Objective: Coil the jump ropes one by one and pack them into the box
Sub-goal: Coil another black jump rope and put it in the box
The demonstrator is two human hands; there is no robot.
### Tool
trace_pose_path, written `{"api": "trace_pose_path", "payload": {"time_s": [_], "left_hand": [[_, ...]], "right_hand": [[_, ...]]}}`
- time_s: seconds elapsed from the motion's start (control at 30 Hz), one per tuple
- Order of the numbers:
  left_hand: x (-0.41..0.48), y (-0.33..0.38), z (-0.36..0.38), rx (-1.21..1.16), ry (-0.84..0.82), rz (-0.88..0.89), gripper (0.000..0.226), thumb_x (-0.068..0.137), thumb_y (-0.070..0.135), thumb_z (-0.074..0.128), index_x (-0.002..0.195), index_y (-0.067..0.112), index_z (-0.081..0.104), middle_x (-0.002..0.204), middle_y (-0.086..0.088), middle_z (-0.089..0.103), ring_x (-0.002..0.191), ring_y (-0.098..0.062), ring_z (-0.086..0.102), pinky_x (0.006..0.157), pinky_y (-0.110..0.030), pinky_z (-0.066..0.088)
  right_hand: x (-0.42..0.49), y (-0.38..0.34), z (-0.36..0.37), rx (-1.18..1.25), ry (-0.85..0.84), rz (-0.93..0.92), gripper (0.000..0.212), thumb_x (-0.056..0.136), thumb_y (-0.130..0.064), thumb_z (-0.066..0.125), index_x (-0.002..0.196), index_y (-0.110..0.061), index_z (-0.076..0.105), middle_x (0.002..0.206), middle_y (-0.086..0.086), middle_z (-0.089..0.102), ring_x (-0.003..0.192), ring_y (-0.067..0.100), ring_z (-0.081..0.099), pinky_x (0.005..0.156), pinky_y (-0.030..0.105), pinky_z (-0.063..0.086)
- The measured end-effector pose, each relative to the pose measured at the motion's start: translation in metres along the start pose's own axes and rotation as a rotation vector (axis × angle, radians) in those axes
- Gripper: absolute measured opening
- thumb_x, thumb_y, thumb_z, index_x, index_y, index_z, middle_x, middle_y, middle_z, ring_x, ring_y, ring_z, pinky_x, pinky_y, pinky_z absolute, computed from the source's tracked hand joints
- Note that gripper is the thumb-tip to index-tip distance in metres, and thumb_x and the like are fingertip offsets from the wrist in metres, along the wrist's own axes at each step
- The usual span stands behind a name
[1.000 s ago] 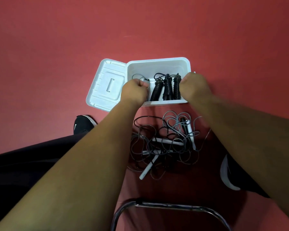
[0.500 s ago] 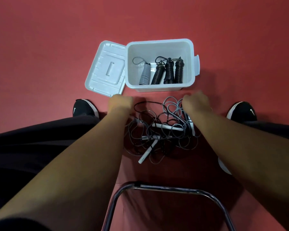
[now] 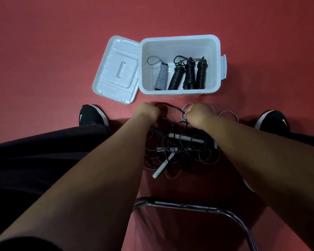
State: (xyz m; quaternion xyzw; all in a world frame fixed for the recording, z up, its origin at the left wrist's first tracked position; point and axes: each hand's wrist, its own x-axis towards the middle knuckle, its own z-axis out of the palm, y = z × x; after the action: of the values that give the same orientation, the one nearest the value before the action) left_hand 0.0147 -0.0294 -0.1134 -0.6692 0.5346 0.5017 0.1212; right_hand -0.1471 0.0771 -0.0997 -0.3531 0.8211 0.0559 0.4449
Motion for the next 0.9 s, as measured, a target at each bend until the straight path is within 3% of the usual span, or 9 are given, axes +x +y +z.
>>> {"api": "trace_pose_path", "payload": {"time_s": [0.13, 0.23, 0.3, 0.4, 0.5, 0.6, 0.63, 0.77, 0.9], "left_hand": [[-0.026, 0.022, -0.003, -0.128, -0.141, -0.004, 0.013, 0.085, 0.003, 0.064, 0.074, 0.002, 0.071, 0.058, -0.010, 0.068, 0.051, -0.023, 0.059, 0.051, -0.027, 0.051], [-0.054, 0.037, -0.007, -0.079, -0.257, 0.061, 0.018, 0.081, -0.002, 0.056, 0.073, 0.005, 0.069, 0.063, -0.011, 0.065, 0.062, -0.027, 0.061, 0.065, -0.034, 0.056], [-0.072, 0.045, -0.012, -0.056, -0.262, 0.134, 0.016, 0.077, -0.003, 0.059, 0.079, 0.002, 0.074, 0.072, -0.014, 0.067, 0.069, -0.027, 0.061, 0.072, -0.038, 0.054], [-0.103, 0.058, -0.020, -0.068, -0.244, 0.228, 0.024, 0.075, 0.002, 0.061, 0.092, -0.002, 0.077, 0.074, -0.014, 0.069, 0.070, -0.025, 0.060, 0.070, -0.038, 0.051], [-0.137, 0.068, -0.033, -0.074, -0.252, 0.334, 0.015, 0.076, 0.008, 0.062, 0.085, 0.008, 0.074, 0.077, -0.013, 0.068, 0.072, -0.024, 0.060, 0.071, -0.039, 0.052], [-0.174, 0.081, -0.049, -0.092, -0.246, 0.422, 0.009, 0.086, 0.008, 0.067, 0.082, 0.016, 0.069, 0.075, -0.007, 0.066, 0.071, -0.024, 0.061, 0.072, -0.037, 0.054], [-0.185, 0.086, -0.055, -0.096, -0.245, 0.452, 0.010, 0.088, 0.008, 0.068, 0.082, 0.016, 0.068, 0.074, -0.006, 0.065, 0.070, -0.024, 0.062, 0.071, -0.036, 0.054], [-0.237, 0.113, -0.084, -0.141, -0.284, 0.583, 0.009, 0.089, 0.004, 0.068, 0.092, 0.013, 0.067, 0.083, -0.013, 0.065, 0.074, -0.025, 0.059, 0.067, -0.034, 0.049], [-0.293, 0.148, -0.119, -0.277, -0.278, 0.719, 0.010, 0.092, 0.007, 0.069, 0.100, 0.012, 0.071, 0.084, -0.005, 0.064, 0.076, -0.021, 0.064, 0.068, -0.033, 0.051]], "right_hand": [[-0.012, -0.003, -0.006, 0.009, -0.034, 0.032, 0.029, 0.101, -0.003, 0.045, 0.075, -0.008, 0.058, 0.080, 0.010, 0.061, 0.074, 0.028, 0.059, 0.079, 0.033, 0.050], [-0.025, 0.000, -0.011, 0.118, 0.043, -0.009, 0.016, 0.095, -0.012, 0.058, 0.104, -0.010, 0.071, 0.094, 0.009, 0.071, 0.080, 0.028, 0.069, 0.077, 0.039, 0.062], [-0.042, 0.000, -0.018, 0.238, 0.024, -0.031, 0.047, 0.091, -0.015, 0.065, 0.136, -0.025, 0.062, 0.107, 0.005, 0.072, 0.087, 0.025, 0.071, 0.074, 0.039, 0.062], [-0.073, 0.001, -0.034, 0.270, -0.061, -0.119, 0.076, 0.087, -0.013, 0.080, 0.152, -0.034, 0.048, 0.117, 0.002, 0.069, 0.091, 0.022, 0.068, 0.072, 0.031, 0.054], [-0.096, 0.001, -0.052, 0.301, -0.046, -0.176, 0.100, 0.069, -0.023, 0.094, 0.155, -0.037, 0.046, 0.129, 0.001, 0.068, 0.103, 0.018, 0.069, 0.088, 0.033, 0.056], [-0.085, 0.018, -0.061, 0.346, -0.121, -0.248, 0.128, 0.039, -0.054, 0.102, 0.151, -0.053, 0.040, 0.136, -0.007, 0.069, 0.114, 0.014, 0.070, 0.102, 0.042, 0.057], [-0.094, 0.017, -0.069, 0.369, -0.137, -0.289, 0.125, 0.042, -0.057, 0.103, 0.150, -0.052, 0.042, 0.138, -0.008, 0.068, 0.119, 0.014, 0.068, 0.104, 0.042, 0.055], [-0.169, -0.007, -0.113, 0.466, -0.153, -0.343, 0.062, 0.075, -0.027, 0.097, 0.128, -0.042, 0.067, 0.124, -0.004, 0.075, 0.107, 0.017, 0.072, 0.098, 0.033, 0.057], [-0.206, -0.019, -0.145, 0.327, -0.086, -0.412, 0.056, 0.066, -0.050, 0.095, 0.118, -0.047, 0.076, 0.120, -0.011, 0.078, 0.121, 0.018, 0.070, 0.112, 0.041, 0.052]]}}
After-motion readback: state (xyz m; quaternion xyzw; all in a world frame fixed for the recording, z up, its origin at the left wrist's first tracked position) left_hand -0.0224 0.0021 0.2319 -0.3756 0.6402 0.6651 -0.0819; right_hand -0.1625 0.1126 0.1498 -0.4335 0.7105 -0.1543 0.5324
